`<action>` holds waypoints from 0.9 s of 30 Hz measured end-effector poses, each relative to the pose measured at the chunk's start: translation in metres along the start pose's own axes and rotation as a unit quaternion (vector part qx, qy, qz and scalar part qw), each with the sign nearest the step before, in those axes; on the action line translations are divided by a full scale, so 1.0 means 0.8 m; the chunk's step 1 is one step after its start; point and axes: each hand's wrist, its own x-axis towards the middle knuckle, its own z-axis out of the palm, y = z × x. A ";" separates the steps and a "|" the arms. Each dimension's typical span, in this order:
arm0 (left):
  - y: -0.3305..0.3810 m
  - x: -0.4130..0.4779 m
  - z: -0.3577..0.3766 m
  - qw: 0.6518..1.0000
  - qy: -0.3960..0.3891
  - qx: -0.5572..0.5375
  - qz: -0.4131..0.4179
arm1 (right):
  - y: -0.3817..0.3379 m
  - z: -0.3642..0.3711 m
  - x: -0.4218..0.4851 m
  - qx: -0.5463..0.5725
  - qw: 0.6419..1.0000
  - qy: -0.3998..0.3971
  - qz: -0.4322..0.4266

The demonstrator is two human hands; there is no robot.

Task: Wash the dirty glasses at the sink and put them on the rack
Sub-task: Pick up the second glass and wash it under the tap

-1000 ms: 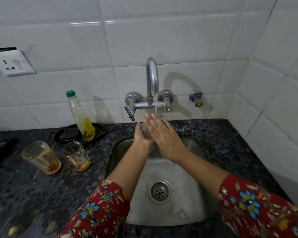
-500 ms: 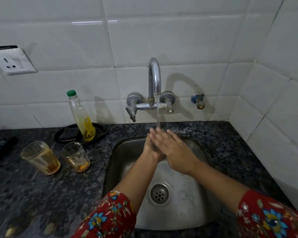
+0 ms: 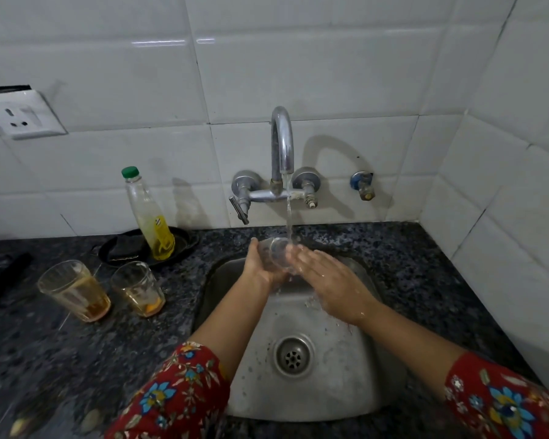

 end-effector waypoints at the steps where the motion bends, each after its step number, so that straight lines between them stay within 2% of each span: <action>1: 0.003 0.006 -0.003 1.000 0.017 -0.014 0.002 | -0.004 0.001 0.007 0.046 0.998 0.016 0.043; 4: 0.001 0.013 -0.001 0.997 0.044 -0.027 0.063 | -0.029 -0.006 0.039 0.087 0.988 0.012 0.129; 5: 0.000 0.017 0.002 0.994 0.039 -0.018 0.096 | -0.035 -0.008 0.049 0.059 0.984 -0.008 0.166; 8: -0.013 0.013 0.012 0.955 0.147 0.112 0.232 | -0.045 -0.016 0.075 -0.085 0.962 -0.022 0.258; 9: -0.015 0.010 0.015 0.940 0.173 0.144 0.258 | -0.045 -0.015 0.081 -0.087 0.955 -0.052 0.278; 11: -0.016 0.009 0.020 0.934 0.174 0.156 0.270 | -0.044 -0.011 0.087 -0.014 0.941 -0.112 0.320; 14: -0.010 0.003 0.014 0.938 0.145 0.208 0.234 | -0.039 -0.014 0.089 0.150 0.903 -0.140 0.377; 15: -0.006 0.003 0.009 0.944 0.115 0.228 0.209 | -0.035 -0.020 0.087 0.233 0.878 -0.158 0.386; 16: -0.002 0.002 0.004 0.953 0.062 0.241 0.173 | -0.030 -0.028 0.083 0.343 0.832 -0.184 0.395; 17: -0.002 -0.002 0.000 0.961 -0.004 0.239 0.136 | -0.024 -0.031 0.079 0.471 0.754 -0.205 0.409; 18: -0.002 -0.003 -0.005 0.967 -0.054 0.222 0.111 | -0.020 -0.037 0.075 0.586 0.656 -0.215 0.424; 19: -0.002 -0.002 -0.009 0.970 -0.083 0.207 0.100 | -0.017 -0.037 0.071 0.642 0.591 -0.217 0.438; 20: -0.006 0.000 -0.012 0.970 -0.091 0.202 0.103 | -0.019 -0.032 0.070 0.649 0.577 -0.205 0.453; 21: -0.012 0.000 -0.010 0.966 -0.077 0.214 0.127 | -0.025 -0.020 0.071 0.598 0.620 -0.186 0.473; 23: -0.024 0.005 -0.002 0.939 0.011 0.266 0.218 | -0.039 0.002 0.076 0.371 0.774 -0.138 0.494; 24: -0.027 0.004 0.003 0.924 0.048 0.285 0.251 | -0.048 0.001 0.078 0.267 0.816 -0.109 0.501; 25: -0.026 0.002 0.007 0.919 0.062 0.293 0.257 | -0.053 -0.002 0.078 0.240 0.830 -0.094 0.494; 26: -0.020 0.001 0.008 0.925 0.052 0.296 0.233 | -0.051 -0.007 0.077 0.300 0.821 -0.098 0.477; 27: -0.013 -0.002 0.007 0.936 0.011 0.298 0.185 | -0.044 -0.015 0.074 0.409 0.775 -0.119 0.466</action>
